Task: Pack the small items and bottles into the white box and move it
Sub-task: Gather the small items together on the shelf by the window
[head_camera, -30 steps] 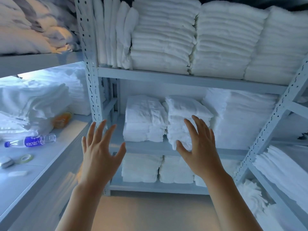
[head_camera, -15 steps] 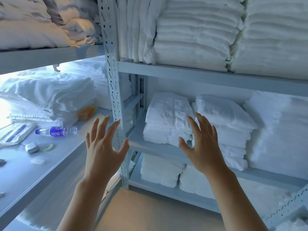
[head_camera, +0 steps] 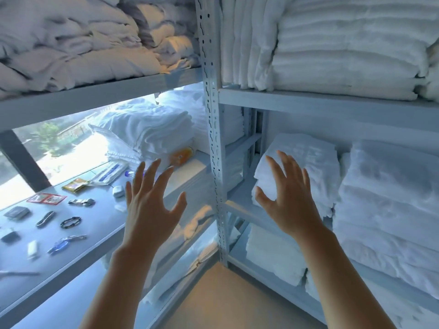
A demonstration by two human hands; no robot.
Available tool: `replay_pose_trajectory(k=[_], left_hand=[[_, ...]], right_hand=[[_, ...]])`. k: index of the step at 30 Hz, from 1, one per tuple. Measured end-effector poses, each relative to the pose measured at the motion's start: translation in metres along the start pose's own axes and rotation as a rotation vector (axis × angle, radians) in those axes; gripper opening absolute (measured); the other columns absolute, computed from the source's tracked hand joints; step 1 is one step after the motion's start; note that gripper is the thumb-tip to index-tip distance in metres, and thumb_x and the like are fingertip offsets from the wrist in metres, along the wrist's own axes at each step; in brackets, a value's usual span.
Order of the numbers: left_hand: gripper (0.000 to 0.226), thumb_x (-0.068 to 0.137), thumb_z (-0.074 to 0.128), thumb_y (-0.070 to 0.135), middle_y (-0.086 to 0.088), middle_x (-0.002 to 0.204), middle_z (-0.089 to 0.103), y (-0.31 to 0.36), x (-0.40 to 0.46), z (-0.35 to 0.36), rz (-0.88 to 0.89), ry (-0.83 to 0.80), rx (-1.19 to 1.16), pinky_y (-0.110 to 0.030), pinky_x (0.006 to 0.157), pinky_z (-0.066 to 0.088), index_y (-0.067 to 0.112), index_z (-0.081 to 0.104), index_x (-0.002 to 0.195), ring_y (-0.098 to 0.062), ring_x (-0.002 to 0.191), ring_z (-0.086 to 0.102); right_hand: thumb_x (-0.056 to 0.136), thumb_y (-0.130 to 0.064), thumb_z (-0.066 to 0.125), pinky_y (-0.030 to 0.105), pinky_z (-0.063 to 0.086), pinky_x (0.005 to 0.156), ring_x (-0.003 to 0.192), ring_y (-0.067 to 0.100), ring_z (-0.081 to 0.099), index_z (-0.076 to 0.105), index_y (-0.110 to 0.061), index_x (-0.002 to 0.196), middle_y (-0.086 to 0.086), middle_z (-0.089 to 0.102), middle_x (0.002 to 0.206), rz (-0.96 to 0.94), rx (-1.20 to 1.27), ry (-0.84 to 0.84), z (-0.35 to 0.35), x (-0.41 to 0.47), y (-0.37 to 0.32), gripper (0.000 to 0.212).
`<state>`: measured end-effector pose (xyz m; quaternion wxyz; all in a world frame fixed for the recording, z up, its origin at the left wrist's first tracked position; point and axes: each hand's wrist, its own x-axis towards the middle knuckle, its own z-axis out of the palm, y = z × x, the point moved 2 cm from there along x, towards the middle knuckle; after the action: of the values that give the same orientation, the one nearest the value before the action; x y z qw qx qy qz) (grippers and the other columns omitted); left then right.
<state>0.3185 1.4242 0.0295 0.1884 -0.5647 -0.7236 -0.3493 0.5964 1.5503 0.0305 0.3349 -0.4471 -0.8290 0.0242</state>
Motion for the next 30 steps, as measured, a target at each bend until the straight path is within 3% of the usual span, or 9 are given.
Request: replay_pose_trajectory(k=[3,10,22,30], left_hand=[[0.06,0.087,0.052,0.054,0.003,0.161,0.034,-0.011,0.0,-0.011,-0.016,0.03,0.05,-0.064,0.118,0.026,0.027,0.052,0.141,-0.025,0.155,0.017],[0.06,0.087,0.051,0.055,0.005,0.162,0.033,-0.042,-0.001,-0.014,-0.067,0.041,0.091,-0.064,0.118,0.026,0.032,0.049,0.142,-0.022,0.156,0.014],[0.057,0.088,0.066,0.044,0.005,0.161,0.033,-0.114,0.043,0.019,-0.064,0.056,-0.031,-0.064,0.118,0.027,0.029,0.051,0.141,-0.024,0.156,0.016],[0.056,0.088,0.061,0.049,0.005,0.161,0.033,-0.187,0.077,0.014,-0.085,0.065,-0.089,-0.061,0.12,0.026,0.031,0.051,0.139,-0.024,0.155,0.016]], right_hand=[[0.095,-0.059,0.041,0.059,0.014,0.125,0.157,0.026,0.012,0.026,-0.026,0.159,0.002,0.017,0.169,-0.05,0.039,-0.011,0.014,0.01,-0.009,0.073],[0.098,-0.055,0.05,0.058,0.013,0.126,0.158,0.024,0.01,0.025,-0.027,0.16,0.001,0.014,0.17,-0.103,0.08,-0.041,0.045,0.029,-0.025,0.072],[0.098,-0.057,0.047,0.06,0.013,0.126,0.158,0.023,0.011,0.026,-0.028,0.159,-0.001,0.015,0.169,-0.075,0.003,-0.037,0.077,0.074,-0.065,0.071],[0.098,-0.059,0.042,0.06,0.011,0.126,0.158,0.022,0.009,0.024,-0.028,0.16,-0.003,0.013,0.169,-0.085,-0.015,-0.03,0.112,0.116,-0.127,0.072]])
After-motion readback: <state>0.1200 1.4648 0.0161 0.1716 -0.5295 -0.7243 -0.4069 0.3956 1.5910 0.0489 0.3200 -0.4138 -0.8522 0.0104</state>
